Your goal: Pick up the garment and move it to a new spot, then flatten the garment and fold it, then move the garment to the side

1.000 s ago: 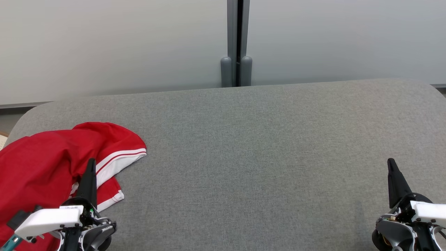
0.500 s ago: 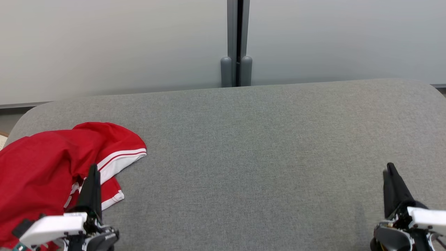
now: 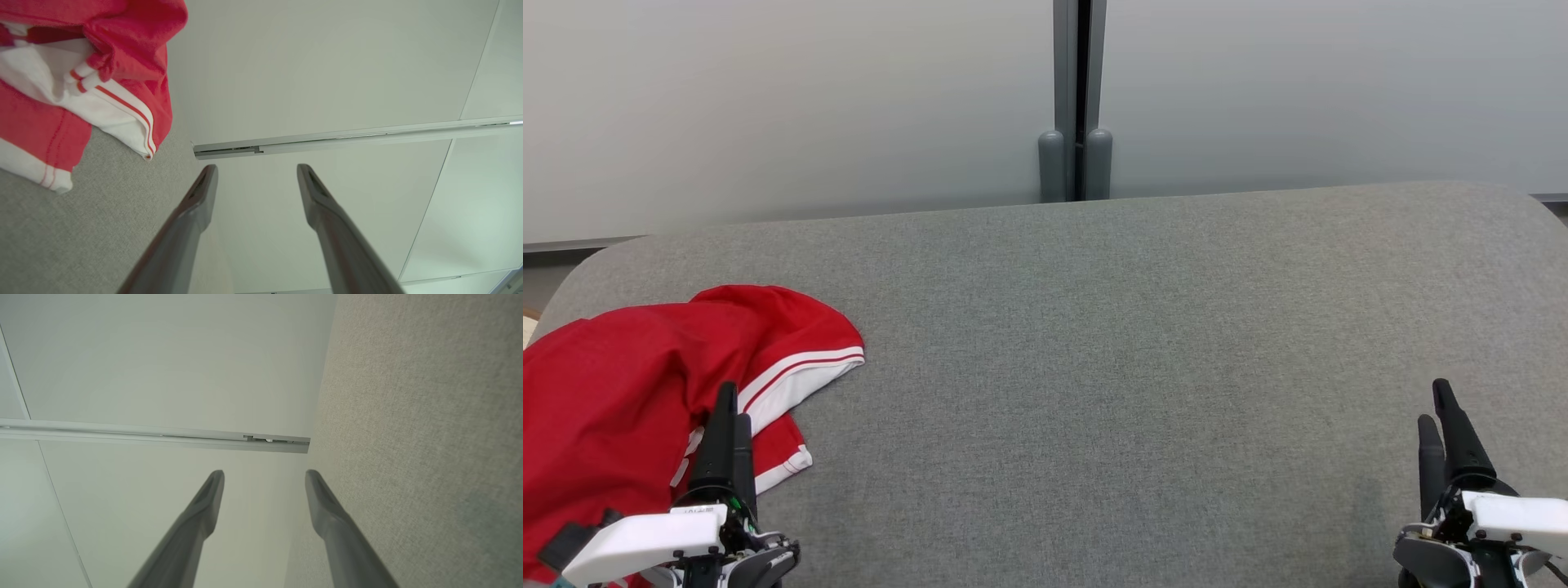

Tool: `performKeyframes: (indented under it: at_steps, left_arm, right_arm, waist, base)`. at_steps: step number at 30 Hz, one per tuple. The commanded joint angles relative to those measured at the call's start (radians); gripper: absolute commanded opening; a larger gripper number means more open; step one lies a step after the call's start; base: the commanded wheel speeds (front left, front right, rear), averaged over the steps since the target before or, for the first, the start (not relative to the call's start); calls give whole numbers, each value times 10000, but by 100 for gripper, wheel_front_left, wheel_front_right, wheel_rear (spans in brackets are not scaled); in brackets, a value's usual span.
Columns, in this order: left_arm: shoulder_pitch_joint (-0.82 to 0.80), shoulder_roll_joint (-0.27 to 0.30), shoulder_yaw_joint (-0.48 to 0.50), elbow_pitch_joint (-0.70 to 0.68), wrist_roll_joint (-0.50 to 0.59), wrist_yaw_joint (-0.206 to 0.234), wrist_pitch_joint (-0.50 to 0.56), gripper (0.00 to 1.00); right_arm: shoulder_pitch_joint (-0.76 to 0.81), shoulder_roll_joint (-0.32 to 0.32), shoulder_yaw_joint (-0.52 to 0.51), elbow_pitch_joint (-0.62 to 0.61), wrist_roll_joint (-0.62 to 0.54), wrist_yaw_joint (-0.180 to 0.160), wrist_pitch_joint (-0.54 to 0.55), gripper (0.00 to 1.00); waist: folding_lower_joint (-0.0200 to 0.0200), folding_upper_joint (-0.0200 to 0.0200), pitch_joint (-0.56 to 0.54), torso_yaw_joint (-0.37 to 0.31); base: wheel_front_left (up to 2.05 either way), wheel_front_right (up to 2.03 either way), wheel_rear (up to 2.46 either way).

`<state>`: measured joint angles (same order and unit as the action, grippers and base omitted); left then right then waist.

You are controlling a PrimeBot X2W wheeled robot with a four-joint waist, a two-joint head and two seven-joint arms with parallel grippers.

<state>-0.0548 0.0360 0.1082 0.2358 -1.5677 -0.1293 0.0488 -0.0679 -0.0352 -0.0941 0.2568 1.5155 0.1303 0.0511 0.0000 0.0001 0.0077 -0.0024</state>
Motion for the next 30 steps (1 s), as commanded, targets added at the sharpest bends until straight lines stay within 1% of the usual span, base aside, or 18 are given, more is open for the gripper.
performKeyframes:
  at_steps: [1, 5, 10, 11, 15, 22, 26, 29, 30]
  left_arm:
    - [-253, 84, 57, -231, 133, -5, -73, 100]
    - [-290, 90, 171, -355, 409, -5, -252, 100]
    - [-388, 94, 511, -566, 1018, -6, -463, 100]
    - [-596, 108, 582, -1306, 2465, -8, -891, 100]
    - [-618, 111, 531, -1743, 3263, -9, -1037, 100]
    - [-556, 119, 120, -2299, 4926, -10, -1277, 100]
    - [-465, 121, -183, -2437, 5849, 38, -1408, 100]
    - [-422, 124, -473, -2594, 6649, 102, -1500, 100]
    - [-422, 124, -473, -2594, 6649, 102, -1500, 100]
  right_arm:
    - [-299, -89, -27, -218, -225, 3, -95, 100]
    - [-383, -95, -91, -421, -1030, 3, -274, 100]
    - [-500, -103, -127, -736, -2394, 3, -490, 100]
    - [-766, -124, 132, -2198, -5909, 3, -919, 100]
    - [-781, -127, 305, -2514, -6922, 3, -1066, 100]
    - [-707, -178, 601, -2679, -8386, 3, -1302, 100]
    - [-567, -295, 813, -2345, -9309, 3, -1439, 100]
    - [-594, -273, 888, -2359, -9810, 4, -1532, 100]
    - [-594, -273, 888, -2359, -9810, 4, -1532, 100]
  waist:
    - [0, -1, 2, 0]
    - [0, -1, 14, -1]
    - [0, -1, 36, -1]
    - [0, -1, 116, 23]
    - [0, -1, 152, 27]
    - [0, -1, 197, 23]
    - [0, -1, 208, 10]
    - [0, -1, 227, -3]
    - [0, -1, 227, -3]
  base:
    - [0, 0, 0]
    - [0, 0, 0]
    - [0, 0, 0]
    - [0, 0, 0]
    - [0, 0, 0]
    - [0, 0, 0]
    - [0, 0, 0]
    - [0, 0, 0]
    - [0, 0, 0]
